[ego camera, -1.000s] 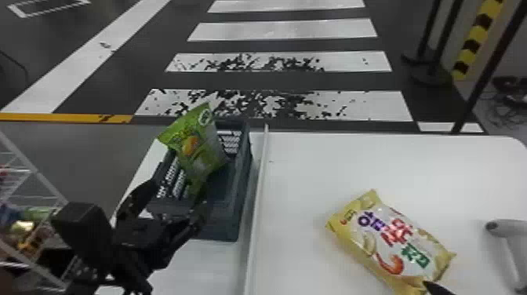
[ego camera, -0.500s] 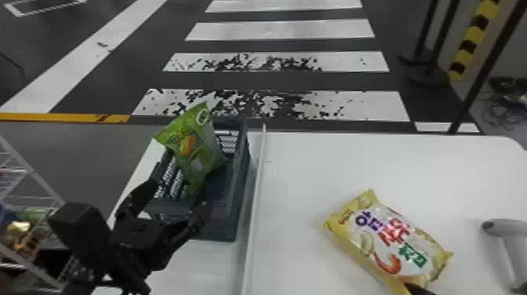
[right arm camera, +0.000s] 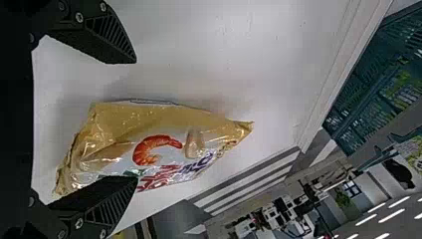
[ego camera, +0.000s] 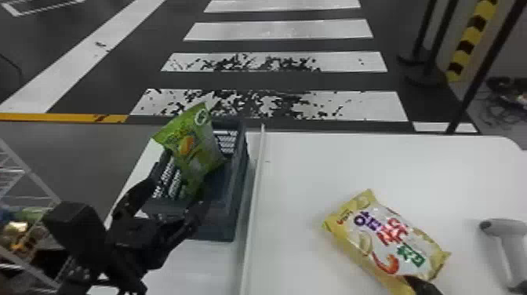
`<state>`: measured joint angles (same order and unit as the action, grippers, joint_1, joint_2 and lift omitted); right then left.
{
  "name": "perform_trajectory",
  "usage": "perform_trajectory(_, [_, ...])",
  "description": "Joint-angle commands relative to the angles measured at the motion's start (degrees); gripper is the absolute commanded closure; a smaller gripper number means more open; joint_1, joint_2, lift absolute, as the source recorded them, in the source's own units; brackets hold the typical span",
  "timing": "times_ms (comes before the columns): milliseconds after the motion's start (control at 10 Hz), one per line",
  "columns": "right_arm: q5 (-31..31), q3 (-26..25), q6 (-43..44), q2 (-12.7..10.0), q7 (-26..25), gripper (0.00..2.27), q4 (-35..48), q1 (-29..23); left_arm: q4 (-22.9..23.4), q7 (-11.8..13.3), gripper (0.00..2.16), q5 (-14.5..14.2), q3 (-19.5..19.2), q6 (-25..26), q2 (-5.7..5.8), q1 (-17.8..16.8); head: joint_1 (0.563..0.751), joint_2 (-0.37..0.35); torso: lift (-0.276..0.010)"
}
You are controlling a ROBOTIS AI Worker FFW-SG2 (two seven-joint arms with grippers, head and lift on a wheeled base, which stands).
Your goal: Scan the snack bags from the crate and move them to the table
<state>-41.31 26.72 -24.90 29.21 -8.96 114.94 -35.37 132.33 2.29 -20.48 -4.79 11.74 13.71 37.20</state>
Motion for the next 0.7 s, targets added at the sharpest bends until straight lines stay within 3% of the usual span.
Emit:
perform_trajectory(0, [-0.4, 0.0, -2.3, 0.6, -0.1, 0.17, -0.2, 0.8, 0.0, 0.3, 0.03, -0.1, -0.2, 0.0, 0.00, 0.0, 0.695, 0.100, -0.095])
perform_trajectory(400, [-0.7, -0.4, -4.8, 1.6, 0.3, 0.22, -1.2, 2.2, -1.1, 1.0, 0.03, -0.6, -0.2, 0.0, -0.09, -1.0, 0.695, 0.056, -0.095])
perform_trajectory(600, [-0.7, -0.4, -5.5, 1.6, 1.9, 0.50, -1.2, 2.6, -1.5, 1.0, 0.03, -0.9, -0.3, 0.0, -0.09, -1.2, 0.695, 0.040, -0.095])
